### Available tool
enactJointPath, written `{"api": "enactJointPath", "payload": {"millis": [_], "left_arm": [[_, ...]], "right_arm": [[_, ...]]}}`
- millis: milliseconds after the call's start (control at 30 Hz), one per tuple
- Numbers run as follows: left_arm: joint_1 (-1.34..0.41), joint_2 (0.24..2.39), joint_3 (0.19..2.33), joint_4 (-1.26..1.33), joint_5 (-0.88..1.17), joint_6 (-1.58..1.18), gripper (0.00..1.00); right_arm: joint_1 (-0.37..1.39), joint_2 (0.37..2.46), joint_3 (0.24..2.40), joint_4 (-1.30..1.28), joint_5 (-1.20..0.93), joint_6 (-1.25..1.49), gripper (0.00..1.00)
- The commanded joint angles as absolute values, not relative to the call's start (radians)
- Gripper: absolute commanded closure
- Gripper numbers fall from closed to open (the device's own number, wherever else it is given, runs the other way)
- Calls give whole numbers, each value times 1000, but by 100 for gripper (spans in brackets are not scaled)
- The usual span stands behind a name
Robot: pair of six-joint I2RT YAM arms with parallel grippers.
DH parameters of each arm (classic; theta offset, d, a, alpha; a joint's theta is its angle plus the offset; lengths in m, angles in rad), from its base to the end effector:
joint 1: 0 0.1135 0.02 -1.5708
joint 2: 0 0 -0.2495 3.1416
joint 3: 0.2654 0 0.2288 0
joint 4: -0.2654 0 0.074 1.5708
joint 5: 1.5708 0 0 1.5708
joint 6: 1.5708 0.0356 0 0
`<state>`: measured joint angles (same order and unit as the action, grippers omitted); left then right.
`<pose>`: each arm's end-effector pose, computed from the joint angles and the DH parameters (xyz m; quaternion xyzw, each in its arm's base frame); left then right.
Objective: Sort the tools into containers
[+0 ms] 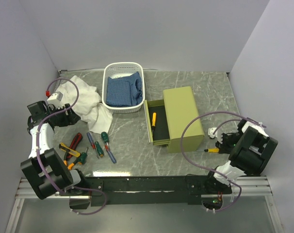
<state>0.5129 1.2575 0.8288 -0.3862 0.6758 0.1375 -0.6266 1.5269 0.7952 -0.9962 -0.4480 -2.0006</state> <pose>0.2189 0.0977 0.2396 -0.0434 0.8843 -0.1807 0.4283 0.1685 -0.1029 0.1551 -0.6030 0.7626 0.1303 0.1947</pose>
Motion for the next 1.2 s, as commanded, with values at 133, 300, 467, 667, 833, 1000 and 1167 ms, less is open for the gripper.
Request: {"api": "enactJointPath", "payload": {"millis": [133, 300, 467, 667, 833, 1000, 1167], "left_arm": [[517, 1244, 847, -287, 752, 78, 34], [511, 1279, 847, -170, 804, 26, 34], [494, 1327, 871, -78, 847, -69, 36], [431, 1315, 934, -41, 884, -78, 36], [400, 1283, 963, 1, 900, -164, 36], [354, 1226, 950, 54, 896, -218, 36], [325, 1166, 908, 78, 884, -276, 36]], "right_arm": [[-750, 1456, 916, -1107, -335, -2626, 91], [-837, 1396, 1049, -1212, -313, -2640, 94], [-845, 1295, 1115, -1354, -426, -2521, 100], [-686, 1074, 1101, -1303, -853, -1940, 100], [-545, 1063, 1238, -792, -867, -1009, 100], [-416, 1028, 1312, -510, -825, -401, 100], [-139, 996, 1283, -431, -663, -10, 100]]}}
